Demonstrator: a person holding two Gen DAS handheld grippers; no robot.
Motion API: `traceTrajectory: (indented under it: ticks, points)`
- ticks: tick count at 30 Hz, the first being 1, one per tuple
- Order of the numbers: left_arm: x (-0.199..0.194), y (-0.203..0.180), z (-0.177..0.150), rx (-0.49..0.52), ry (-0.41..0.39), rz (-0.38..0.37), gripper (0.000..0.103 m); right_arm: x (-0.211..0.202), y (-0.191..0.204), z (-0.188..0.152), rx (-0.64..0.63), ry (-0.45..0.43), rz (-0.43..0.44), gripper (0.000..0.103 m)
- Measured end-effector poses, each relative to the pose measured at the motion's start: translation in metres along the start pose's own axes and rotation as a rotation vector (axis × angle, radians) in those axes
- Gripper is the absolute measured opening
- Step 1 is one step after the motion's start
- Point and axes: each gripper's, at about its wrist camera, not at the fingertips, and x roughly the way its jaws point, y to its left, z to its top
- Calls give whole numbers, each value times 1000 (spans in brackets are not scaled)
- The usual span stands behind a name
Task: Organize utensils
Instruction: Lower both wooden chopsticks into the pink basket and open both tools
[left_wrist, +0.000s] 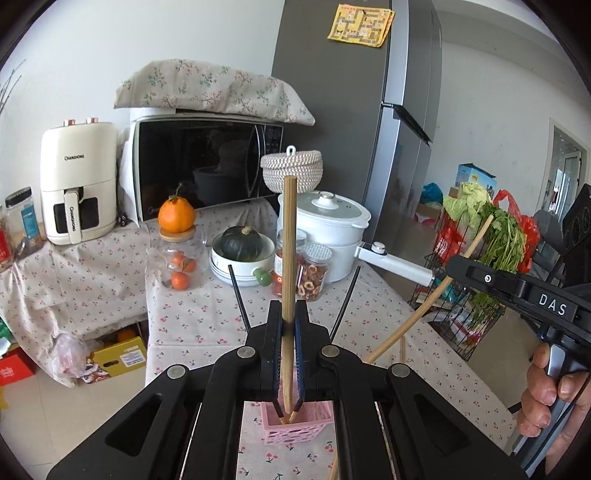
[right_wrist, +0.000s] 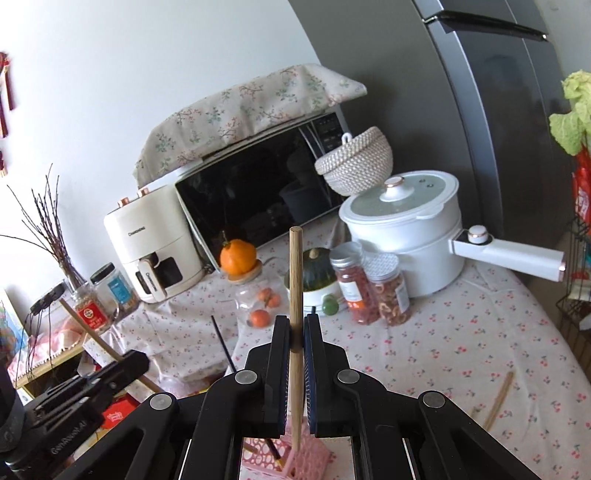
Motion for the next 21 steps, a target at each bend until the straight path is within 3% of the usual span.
traceTrajectory:
  ticks: [5, 10, 13, 18, 20, 21]
  points:
    - [30, 4, -9, 9, 104, 24, 6, 26, 8, -8, -7, 52, 11, 5]
    - [55, 10, -18, -11, 198, 19, 6, 57, 10, -24, -28, 190, -31, 6]
    - [63, 10, -20, -22, 218, 17, 6, 71, 9, -35, -32, 248, -39, 6]
    - [63, 8, -19, -26, 209, 31, 8, 78, 9, -40, -24, 256, -20, 10]
    - [60, 8, -17, -32, 204, 38, 14, 77, 8, -38, -8, 244, -3, 12]
    - [57, 8, -17, -39, 201, 37, 24, 76, 7, -37, -3, 243, 0, 15]
